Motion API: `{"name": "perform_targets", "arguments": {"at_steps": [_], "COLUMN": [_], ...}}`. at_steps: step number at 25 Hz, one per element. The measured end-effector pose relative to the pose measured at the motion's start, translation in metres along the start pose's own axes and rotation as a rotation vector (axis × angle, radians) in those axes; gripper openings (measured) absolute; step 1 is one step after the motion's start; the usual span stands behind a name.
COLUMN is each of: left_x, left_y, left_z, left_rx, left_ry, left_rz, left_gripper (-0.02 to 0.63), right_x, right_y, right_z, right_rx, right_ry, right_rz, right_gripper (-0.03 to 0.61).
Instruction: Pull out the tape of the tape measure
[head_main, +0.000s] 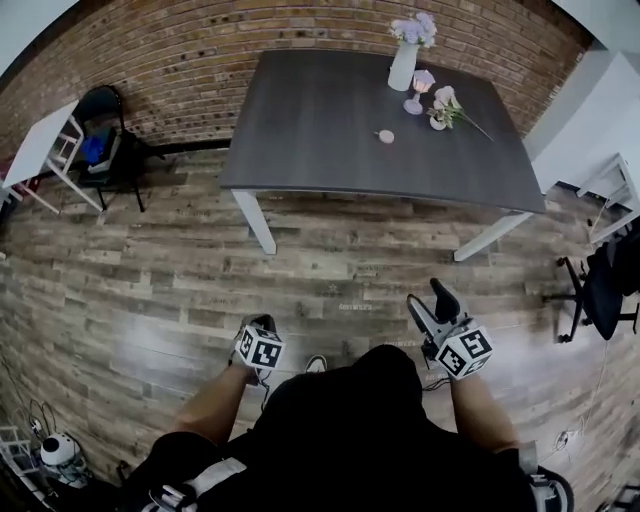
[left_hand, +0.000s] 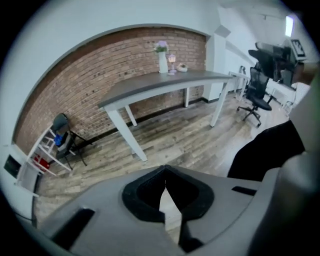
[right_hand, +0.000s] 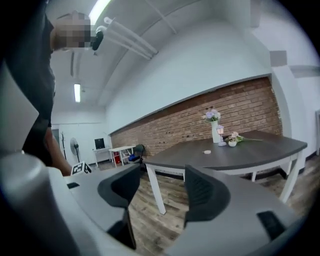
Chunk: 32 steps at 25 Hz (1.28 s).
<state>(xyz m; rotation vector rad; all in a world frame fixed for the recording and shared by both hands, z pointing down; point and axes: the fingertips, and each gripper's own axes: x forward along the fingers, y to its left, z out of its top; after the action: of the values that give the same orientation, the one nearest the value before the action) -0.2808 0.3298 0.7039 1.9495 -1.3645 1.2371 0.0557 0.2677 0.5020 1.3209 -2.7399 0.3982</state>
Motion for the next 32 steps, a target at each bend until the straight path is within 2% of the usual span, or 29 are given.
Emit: {"name": "perform_targets", "arguments": {"at_steps": [2,4,6,8,13,16,18,20,25,28,32], "left_x": [0.008,0.027,0.048,0.065,0.081,0.077,0.082,0.088,0.102,0.112,0.121], "left_y": [-0.011,-0.010,-0.013,-0.018,-0.029,-0.025,-0.012,-0.006,0.030,0.051,0.083], "left_z": [0.012,0.034,0.070,0.136,0.345,0.415,0.444,0.459,0.469,0.486,0.511], "left_rx": [-0.002,-0.007,-0.040,-0.059,0.023,-0.027,-0.101,-0.146,-0.172,-0.153,-0.080], "left_ry": [-0.009,0.005,-0.005,-0.082,-0.329,-0.393,-0.395,-0.393,-0.380,-0.398,-0.434], "left_rz": [-0.074,-0.069,-0.054,-0.056,-0.024,-0.003,0.030,0.043,0.079,0.059,-0.012], "left_gripper": [0.009,0.009,0.009,0.009,0.009,0.009,0.009,0.009,0.009,0.009,0.009], "right_x": [0.019,0.042,0.061,0.084,0.155,0.182,0.208,0.233,0.287,0.321,0.379], "right_y": [-0.027,-0.068,-0.106,-0.145,-0.262,-0.300,-0.325,-0.343,-0.337,-0.335,-0.326], "right_z": [0.003,0.012,0.018,0.026,0.064,0.090,0.103,0.106,0.102,0.093,0.079], "right_rx": [-0.012,0.028,0.043,0.012,-0.010,-0.074,-0.111,-0.112,-0.083,-0.066,-0.130], "right_ry": [0.027,0.006,-0.005,0.002,0.041,0.069,0.090,0.117,0.157,0.211,0.293], "right_rz": [-0.006,-0.028,-0.030,-0.011,0.025,0.094,0.133,0.150,0.175,0.154,0.111], "right_gripper": [0.272,0.270,0.270,0.270,0.270,0.270,0.268,0.267,0.263,0.264,0.265]}}
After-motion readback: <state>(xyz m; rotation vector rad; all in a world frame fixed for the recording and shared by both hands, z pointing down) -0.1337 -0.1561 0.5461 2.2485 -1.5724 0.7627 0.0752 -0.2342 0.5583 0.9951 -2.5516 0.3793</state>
